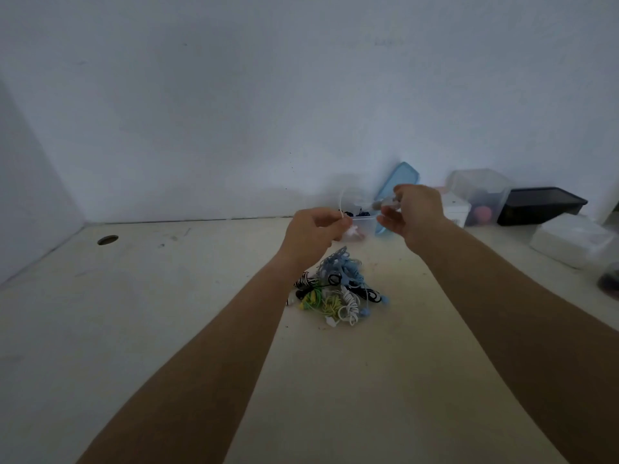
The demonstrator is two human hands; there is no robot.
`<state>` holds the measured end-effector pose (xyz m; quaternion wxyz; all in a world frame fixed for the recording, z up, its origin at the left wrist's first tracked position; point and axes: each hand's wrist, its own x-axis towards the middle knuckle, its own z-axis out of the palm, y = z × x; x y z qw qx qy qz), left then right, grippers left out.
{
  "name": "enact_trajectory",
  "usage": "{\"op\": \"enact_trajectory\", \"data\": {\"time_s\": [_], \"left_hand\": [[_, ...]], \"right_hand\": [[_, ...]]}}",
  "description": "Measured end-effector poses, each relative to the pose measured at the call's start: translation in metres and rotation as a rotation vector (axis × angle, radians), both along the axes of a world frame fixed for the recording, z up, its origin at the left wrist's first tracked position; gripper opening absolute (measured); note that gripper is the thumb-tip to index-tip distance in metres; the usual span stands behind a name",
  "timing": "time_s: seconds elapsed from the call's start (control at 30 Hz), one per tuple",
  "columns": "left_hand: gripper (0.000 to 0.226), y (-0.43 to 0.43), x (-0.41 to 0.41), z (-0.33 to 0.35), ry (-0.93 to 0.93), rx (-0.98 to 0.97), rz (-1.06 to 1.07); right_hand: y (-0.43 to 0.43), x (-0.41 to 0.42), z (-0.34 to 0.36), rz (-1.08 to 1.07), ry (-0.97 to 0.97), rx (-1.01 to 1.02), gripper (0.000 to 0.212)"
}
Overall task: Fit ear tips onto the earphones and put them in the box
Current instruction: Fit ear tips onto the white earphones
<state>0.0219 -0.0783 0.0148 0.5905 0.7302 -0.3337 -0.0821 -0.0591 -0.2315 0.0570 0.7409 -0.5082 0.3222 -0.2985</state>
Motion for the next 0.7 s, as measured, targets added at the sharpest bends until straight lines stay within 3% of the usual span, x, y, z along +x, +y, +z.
{"op": "enact_trajectory", "data": {"time_s": [0.33, 0.5, 0.7], "left_hand": [[0.012, 0.013, -0.004, 0.001, 0.396, -0.137, -0.069], [0.013, 0.047, -0.003, -0.002, 0.599, -0.202, -0.012], [0.018, 0.098, -0.019, -0.004, 0.698, -0.087, -0.058]], "right_hand": [[0.006, -0.002, -0.014, 0.11, 0.089, 0.015, 0.02], [0.027, -0.007, -0.025, 0.337, 0.283, -0.155, 0.02], [0.057, -0.025, -0.042, 0.704, 0.576, -0.537, 0.015]]}}
